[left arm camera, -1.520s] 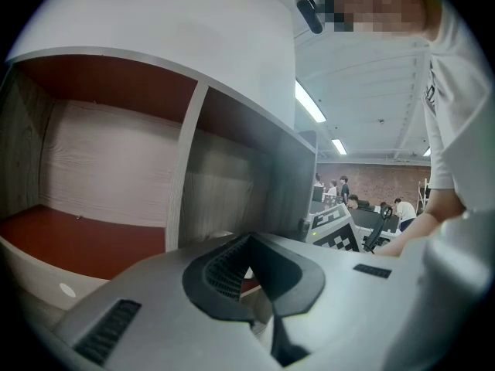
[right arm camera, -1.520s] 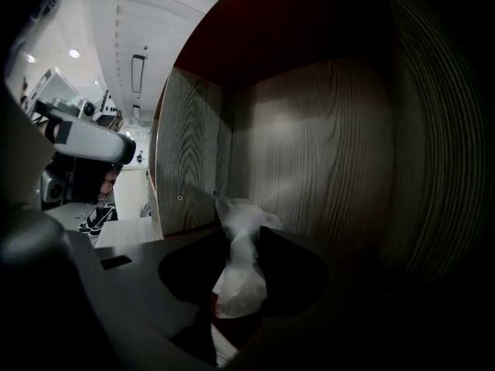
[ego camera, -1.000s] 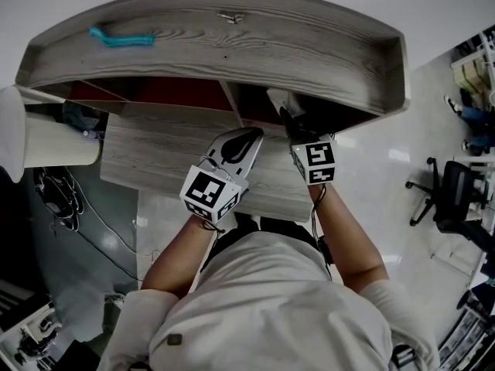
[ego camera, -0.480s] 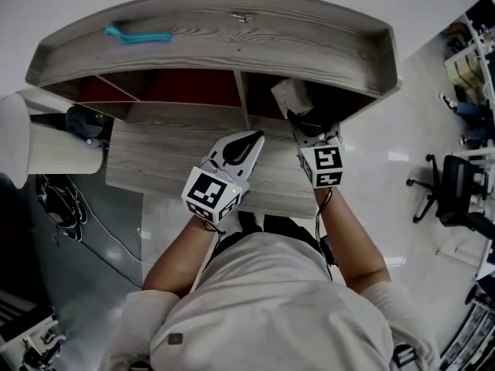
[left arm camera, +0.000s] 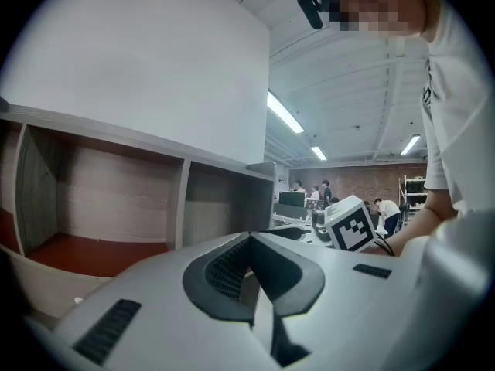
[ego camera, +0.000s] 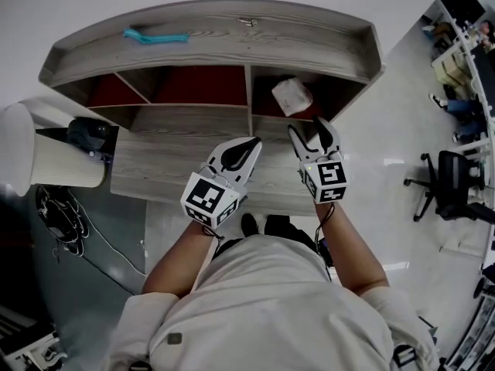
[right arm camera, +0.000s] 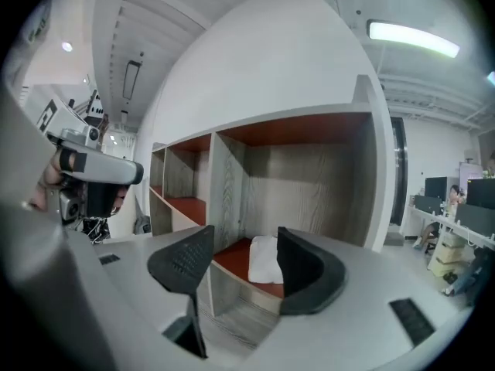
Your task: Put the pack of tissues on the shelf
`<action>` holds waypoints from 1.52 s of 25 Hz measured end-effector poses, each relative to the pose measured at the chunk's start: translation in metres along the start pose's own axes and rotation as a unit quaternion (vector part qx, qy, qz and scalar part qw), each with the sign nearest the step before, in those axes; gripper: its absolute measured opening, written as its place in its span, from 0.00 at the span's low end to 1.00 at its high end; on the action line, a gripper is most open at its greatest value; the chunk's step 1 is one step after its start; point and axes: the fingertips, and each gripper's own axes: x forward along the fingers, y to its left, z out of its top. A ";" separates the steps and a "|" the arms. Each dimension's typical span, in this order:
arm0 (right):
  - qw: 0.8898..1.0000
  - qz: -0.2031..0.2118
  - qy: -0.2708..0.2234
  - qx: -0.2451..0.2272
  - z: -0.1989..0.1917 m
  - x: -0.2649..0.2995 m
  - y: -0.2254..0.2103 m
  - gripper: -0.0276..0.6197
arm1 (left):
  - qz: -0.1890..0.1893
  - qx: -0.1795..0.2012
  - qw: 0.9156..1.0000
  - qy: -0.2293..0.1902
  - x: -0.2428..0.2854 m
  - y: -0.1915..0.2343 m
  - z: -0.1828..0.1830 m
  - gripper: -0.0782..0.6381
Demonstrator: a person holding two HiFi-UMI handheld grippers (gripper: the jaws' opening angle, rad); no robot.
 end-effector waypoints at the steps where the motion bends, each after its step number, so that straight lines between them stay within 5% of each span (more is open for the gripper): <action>1: 1.000 0.000 -0.001 0.005 0.002 -0.006 0.004 0.45 | -0.002 0.002 1.000 -0.002 -0.004 -0.002 0.002 0.13; 22: 0.999 0.019 -0.037 0.005 0.049 -0.112 0.068 0.39 | -0.021 0.019 0.999 -0.041 -0.078 -0.046 0.042 0.13; 38: 0.999 0.019 -0.049 -0.011 0.056 -0.154 0.073 0.12 | -0.039 0.014 0.998 -0.048 -0.086 -0.071 0.042 0.13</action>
